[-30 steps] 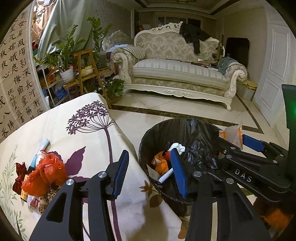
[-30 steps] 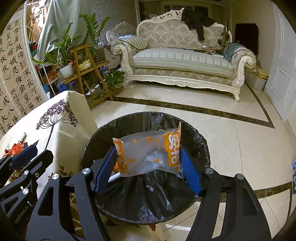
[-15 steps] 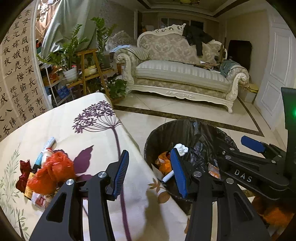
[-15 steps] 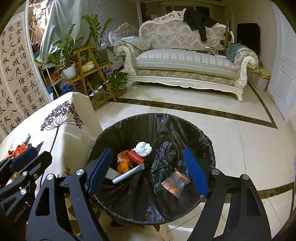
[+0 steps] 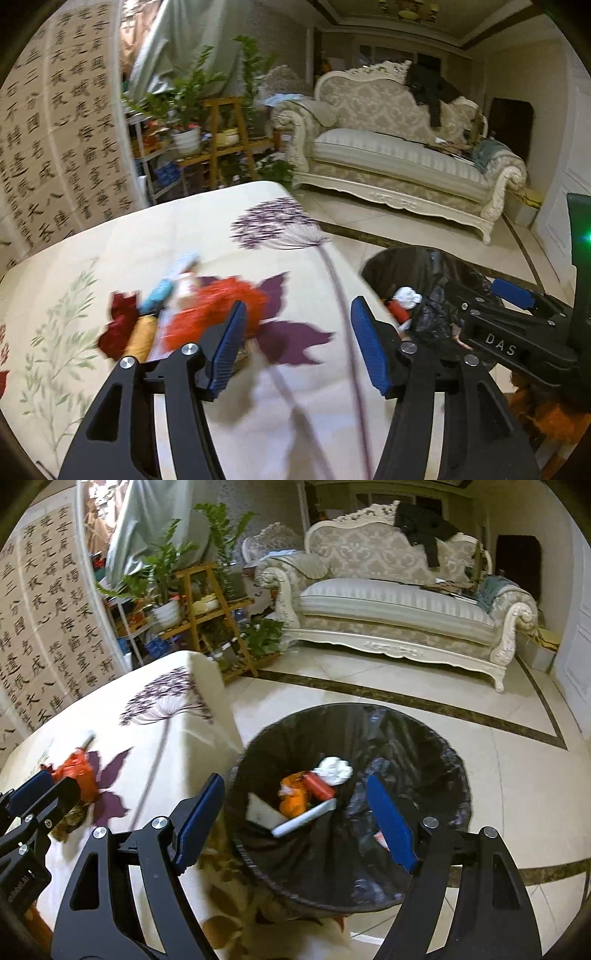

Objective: Collect trash
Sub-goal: 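Move both open tools back over the remaining items on the table, then grasp the orange plastic bag with the right tool while the left tool grasps the dark red ribbon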

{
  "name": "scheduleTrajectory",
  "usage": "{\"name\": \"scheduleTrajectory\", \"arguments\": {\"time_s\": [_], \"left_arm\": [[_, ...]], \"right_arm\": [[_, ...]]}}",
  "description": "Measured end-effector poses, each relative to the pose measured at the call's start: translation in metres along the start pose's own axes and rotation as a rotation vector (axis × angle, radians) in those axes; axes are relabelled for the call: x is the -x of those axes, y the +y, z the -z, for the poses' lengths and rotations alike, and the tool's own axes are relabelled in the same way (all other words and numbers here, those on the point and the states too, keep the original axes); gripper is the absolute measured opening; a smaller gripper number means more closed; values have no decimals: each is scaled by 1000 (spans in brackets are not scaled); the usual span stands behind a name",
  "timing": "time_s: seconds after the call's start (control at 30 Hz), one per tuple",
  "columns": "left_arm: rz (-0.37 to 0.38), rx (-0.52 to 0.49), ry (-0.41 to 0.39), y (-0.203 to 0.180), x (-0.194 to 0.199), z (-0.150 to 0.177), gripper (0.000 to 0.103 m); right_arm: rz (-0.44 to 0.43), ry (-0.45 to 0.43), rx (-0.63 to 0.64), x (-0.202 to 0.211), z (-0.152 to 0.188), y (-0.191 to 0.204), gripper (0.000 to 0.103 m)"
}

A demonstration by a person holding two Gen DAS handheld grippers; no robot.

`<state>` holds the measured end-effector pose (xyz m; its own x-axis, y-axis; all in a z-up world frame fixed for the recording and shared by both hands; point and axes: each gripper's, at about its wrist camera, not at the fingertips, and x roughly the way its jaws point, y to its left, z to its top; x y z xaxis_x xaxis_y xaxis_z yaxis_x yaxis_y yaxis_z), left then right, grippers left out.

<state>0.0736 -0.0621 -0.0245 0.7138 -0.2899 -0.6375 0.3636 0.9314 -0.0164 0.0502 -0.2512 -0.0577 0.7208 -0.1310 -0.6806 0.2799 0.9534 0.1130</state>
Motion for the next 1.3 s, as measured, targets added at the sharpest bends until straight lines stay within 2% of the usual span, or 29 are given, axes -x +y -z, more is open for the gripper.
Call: {"name": "scheduleTrajectory", "arguments": {"time_s": [0.4, 0.73, 0.97, 1.07, 1.23, 1.27, 1.3], "left_arm": [[-167, 146, -18, 99, 37, 20, 67], [-280, 260, -2, 165, 53, 45, 69], [-287, 303, 3, 188, 56, 54, 69], [-275, 309, 6, 190, 54, 55, 69], [-256, 314, 12, 193, 50, 54, 69], [-252, 315, 13, 194, 48, 54, 69], [-250, 315, 14, 194, 48, 54, 69]], "right_arm": [[-136, 1, 137, 12, 3, 98, 77], [-234, 30, 230, 15, 8, 170, 78], [-224, 59, 252, 1, 6, 200, 78], [-173, 77, 256, -10, 5, 203, 78], [-138, 122, 213, -21, 5, 192, 78], [-139, 124, 204, -22, 6, 189, 77], [-144, 130, 188, -24, 5, 185, 69]]}}
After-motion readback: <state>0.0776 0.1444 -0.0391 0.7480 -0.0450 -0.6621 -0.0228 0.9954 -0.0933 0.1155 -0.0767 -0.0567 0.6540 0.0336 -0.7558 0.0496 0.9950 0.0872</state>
